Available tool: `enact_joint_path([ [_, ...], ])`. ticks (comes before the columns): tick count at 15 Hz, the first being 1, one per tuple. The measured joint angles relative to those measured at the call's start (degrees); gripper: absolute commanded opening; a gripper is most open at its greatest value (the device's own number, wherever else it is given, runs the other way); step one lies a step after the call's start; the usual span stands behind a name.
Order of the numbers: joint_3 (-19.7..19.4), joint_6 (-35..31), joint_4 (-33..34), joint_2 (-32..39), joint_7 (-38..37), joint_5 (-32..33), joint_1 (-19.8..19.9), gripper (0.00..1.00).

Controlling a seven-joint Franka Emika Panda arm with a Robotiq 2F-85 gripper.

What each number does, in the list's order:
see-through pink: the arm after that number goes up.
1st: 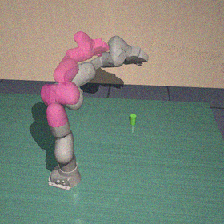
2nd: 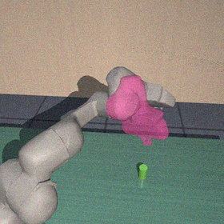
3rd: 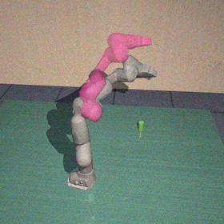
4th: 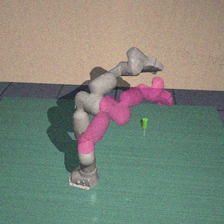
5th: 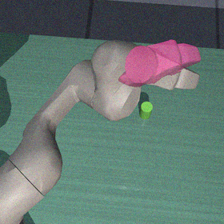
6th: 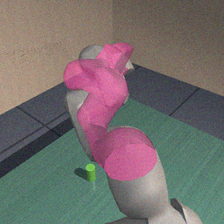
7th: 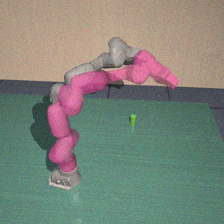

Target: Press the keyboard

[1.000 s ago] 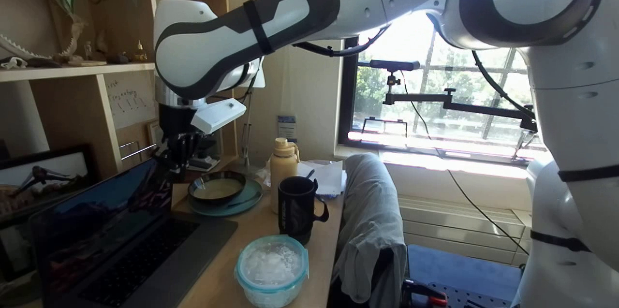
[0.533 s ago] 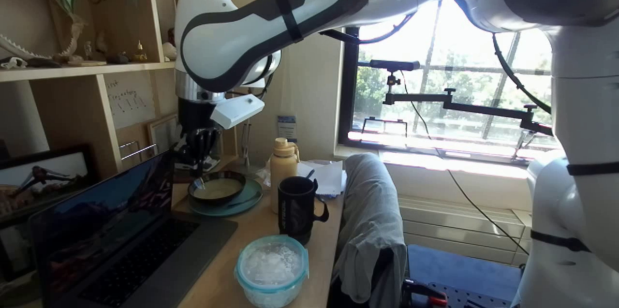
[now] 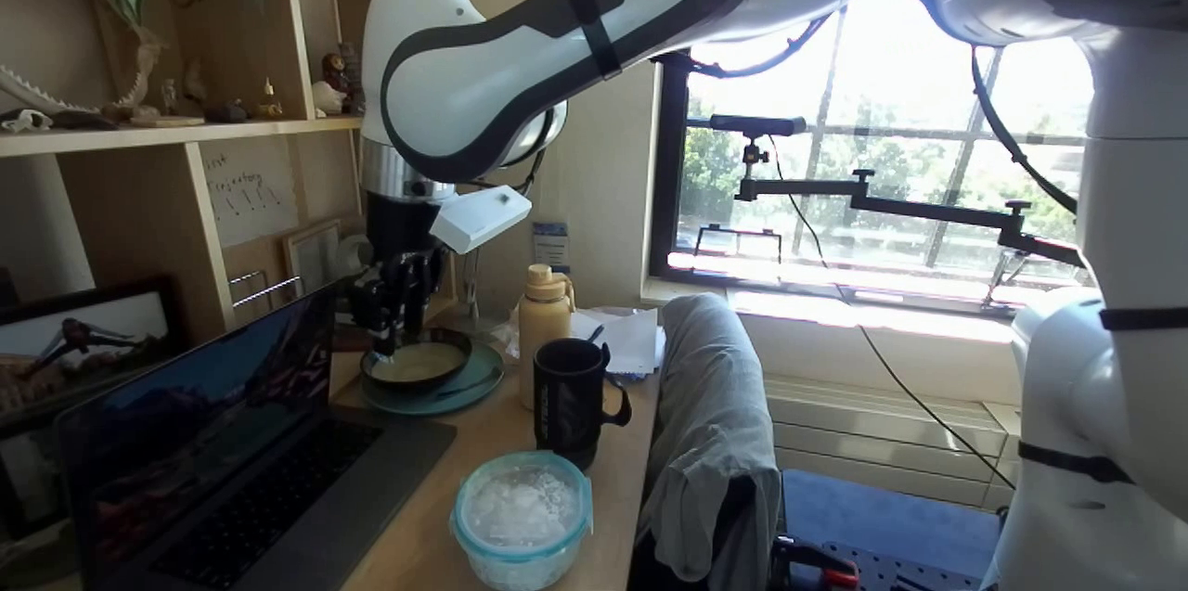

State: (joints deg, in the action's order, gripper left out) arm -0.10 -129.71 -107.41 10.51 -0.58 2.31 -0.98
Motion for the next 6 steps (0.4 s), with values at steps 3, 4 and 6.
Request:
enact_joint_path([
  [3, 0.0, -1.7, -2.0, -1.1, -0.2, 0.0, 0.1, 1.0],
  [4, 0.0, -2.3, -2.5, -1.3, -0.2, 0.0, 0.2, 1.0],
  [6, 0.0, -3.2, -3.4, -1.6, -0.2, 0.0, 0.3, 1.0],
])
